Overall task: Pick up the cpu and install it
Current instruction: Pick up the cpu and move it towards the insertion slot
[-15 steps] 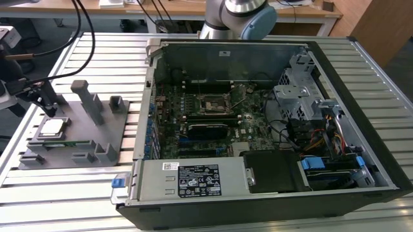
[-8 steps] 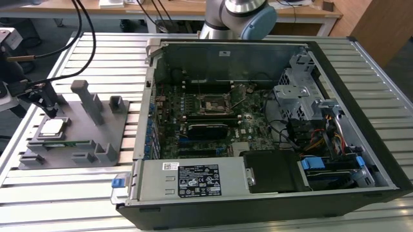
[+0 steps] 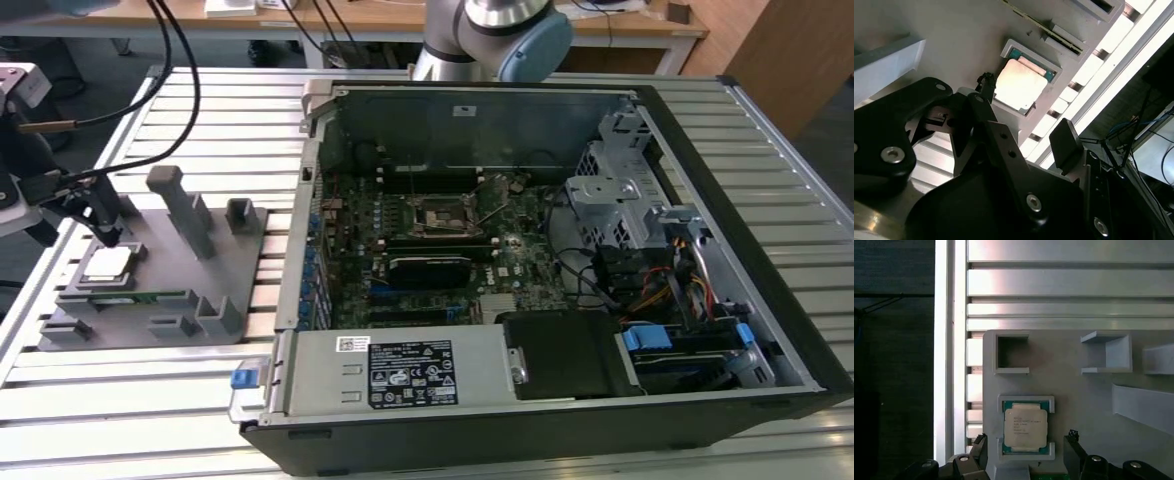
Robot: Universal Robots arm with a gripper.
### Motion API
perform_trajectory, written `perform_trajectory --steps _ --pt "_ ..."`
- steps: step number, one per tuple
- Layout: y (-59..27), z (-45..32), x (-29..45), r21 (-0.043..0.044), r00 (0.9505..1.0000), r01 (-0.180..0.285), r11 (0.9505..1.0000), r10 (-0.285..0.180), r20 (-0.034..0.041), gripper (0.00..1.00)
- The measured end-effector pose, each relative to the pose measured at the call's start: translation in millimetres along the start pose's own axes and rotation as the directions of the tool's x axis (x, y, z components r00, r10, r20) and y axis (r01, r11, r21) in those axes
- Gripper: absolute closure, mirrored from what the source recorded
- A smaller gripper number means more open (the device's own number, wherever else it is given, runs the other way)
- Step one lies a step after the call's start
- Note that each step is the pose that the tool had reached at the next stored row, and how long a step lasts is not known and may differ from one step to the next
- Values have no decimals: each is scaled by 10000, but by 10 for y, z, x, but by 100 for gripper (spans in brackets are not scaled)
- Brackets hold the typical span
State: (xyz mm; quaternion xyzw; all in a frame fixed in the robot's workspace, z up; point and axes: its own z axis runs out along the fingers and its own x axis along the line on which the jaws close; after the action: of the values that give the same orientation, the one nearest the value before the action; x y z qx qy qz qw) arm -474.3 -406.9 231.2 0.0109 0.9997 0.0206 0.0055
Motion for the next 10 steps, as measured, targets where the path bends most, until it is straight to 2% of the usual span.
perform_trajectory --steps 8,10 --pt "-5 114 -11 5 9999 -106 9999 106 5 30" --pt "-7 140 -17 51 9999 -104 9999 104 7 30"
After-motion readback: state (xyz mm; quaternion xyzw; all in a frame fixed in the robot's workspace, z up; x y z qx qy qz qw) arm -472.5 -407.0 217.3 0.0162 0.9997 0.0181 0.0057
